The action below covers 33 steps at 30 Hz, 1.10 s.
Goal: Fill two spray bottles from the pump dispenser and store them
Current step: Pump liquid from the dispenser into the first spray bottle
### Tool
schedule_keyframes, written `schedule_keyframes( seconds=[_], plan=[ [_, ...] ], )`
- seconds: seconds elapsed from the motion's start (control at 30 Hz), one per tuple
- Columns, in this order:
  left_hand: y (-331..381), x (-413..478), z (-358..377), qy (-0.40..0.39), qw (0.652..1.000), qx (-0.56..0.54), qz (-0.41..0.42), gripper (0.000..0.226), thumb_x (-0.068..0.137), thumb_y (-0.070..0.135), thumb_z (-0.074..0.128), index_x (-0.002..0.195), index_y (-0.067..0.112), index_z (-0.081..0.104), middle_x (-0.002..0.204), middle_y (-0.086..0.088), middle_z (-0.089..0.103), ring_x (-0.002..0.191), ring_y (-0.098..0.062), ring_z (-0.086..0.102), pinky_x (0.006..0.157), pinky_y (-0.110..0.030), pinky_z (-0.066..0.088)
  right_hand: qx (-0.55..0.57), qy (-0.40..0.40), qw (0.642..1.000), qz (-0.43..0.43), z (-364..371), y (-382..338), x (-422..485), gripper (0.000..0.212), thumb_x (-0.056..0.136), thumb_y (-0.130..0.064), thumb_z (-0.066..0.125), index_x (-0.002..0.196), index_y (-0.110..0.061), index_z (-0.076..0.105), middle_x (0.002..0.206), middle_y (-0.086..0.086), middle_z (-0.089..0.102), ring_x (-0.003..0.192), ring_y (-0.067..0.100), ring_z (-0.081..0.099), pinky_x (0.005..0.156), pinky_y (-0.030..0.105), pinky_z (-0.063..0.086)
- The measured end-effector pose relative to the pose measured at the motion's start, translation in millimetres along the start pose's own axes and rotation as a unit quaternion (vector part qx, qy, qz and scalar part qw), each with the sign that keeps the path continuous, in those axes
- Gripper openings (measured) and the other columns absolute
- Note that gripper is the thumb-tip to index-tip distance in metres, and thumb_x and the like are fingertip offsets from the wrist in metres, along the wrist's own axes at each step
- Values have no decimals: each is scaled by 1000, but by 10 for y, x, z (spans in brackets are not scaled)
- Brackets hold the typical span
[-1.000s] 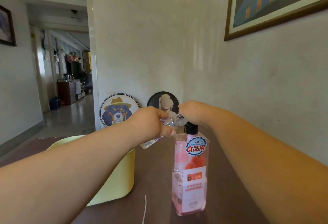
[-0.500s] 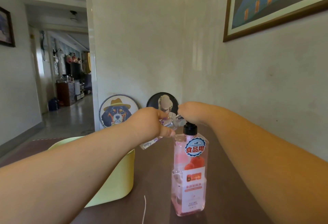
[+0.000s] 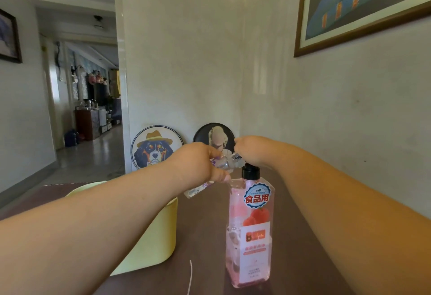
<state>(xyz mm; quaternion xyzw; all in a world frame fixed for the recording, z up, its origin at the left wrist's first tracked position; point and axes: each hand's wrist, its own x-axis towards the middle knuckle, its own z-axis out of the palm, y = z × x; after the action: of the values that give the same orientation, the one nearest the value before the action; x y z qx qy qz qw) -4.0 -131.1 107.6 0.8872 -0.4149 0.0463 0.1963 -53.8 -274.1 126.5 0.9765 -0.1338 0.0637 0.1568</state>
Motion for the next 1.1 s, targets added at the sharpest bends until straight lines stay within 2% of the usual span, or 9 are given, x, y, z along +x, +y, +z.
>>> schedule_keyframes(
  seconds=[0.07,0.2,0.33,0.43,0.57,0.7,0.87,1.0,1.1],
  plan=[
    [18,8,-51,12,1000,6,4,63,78,46,69,136,30,51,125,-1,64,112,-19,60,80,-21,40,28,21,999,6,-52,28,-8,29,97,-2,41,121,2,56,122,17,61,110,28,59,91,31,47],
    [42,19,-48,15,1000,20,6,63,79,46,68,137,30,50,127,0,63,114,-19,59,82,-21,39,46,44,998,5,-8,45,0,30,98,-3,41,125,1,55,124,17,61,111,28,59,93,30,46],
    [-9,-2,60,-3,1000,-4,3,64,78,44,70,137,28,51,128,-1,63,115,-19,60,91,-22,43,33,0,999,19,90,-13,-9,29,97,-5,43,124,0,54,122,17,62,96,26,58,91,31,48],
    [-23,-7,40,-2,1000,-12,2,64,78,44,70,137,28,51,130,-3,61,116,-19,59,86,-20,40,48,-4,998,27,47,-18,-8,30,97,-8,45,125,0,53,122,17,61,109,28,60,92,32,48],
    [35,0,-56,22,1000,-7,2,62,77,45,70,135,30,53,124,-1,65,110,-19,61,79,-21,41,92,21,995,37,-60,50,-7,28,99,-8,42,121,0,58,106,11,59,103,25,60,91,32,47],
    [26,1,-26,14,1000,-8,2,62,78,43,70,136,29,52,127,-1,64,113,-19,61,87,-23,45,127,8,990,69,-40,-6,-36,32,100,-11,38,125,0,55,124,16,59,117,31,56,95,33,45],
    [-17,-5,80,-3,1000,-18,6,63,80,43,69,138,26,50,131,-1,62,117,-19,59,96,-25,44,181,-12,978,101,59,-46,-16,30,99,-8,36,123,2,52,116,20,58,89,25,59,87,33,45],
    [-2,9,-1,6,1000,-31,1,64,78,43,70,137,27,51,128,-1,63,114,-19,60,91,-24,45,190,-1,976,106,-59,34,0,37,100,-15,33,130,-2,50,132,17,54,122,33,51,100,37,41],
    [11,23,-39,18,999,-30,5,64,78,43,71,137,29,51,130,-1,62,114,-19,60,86,-22,43,160,16,984,82,-70,57,-17,34,100,-13,34,127,-2,52,121,17,58,121,34,53,98,37,43]
  ],
)
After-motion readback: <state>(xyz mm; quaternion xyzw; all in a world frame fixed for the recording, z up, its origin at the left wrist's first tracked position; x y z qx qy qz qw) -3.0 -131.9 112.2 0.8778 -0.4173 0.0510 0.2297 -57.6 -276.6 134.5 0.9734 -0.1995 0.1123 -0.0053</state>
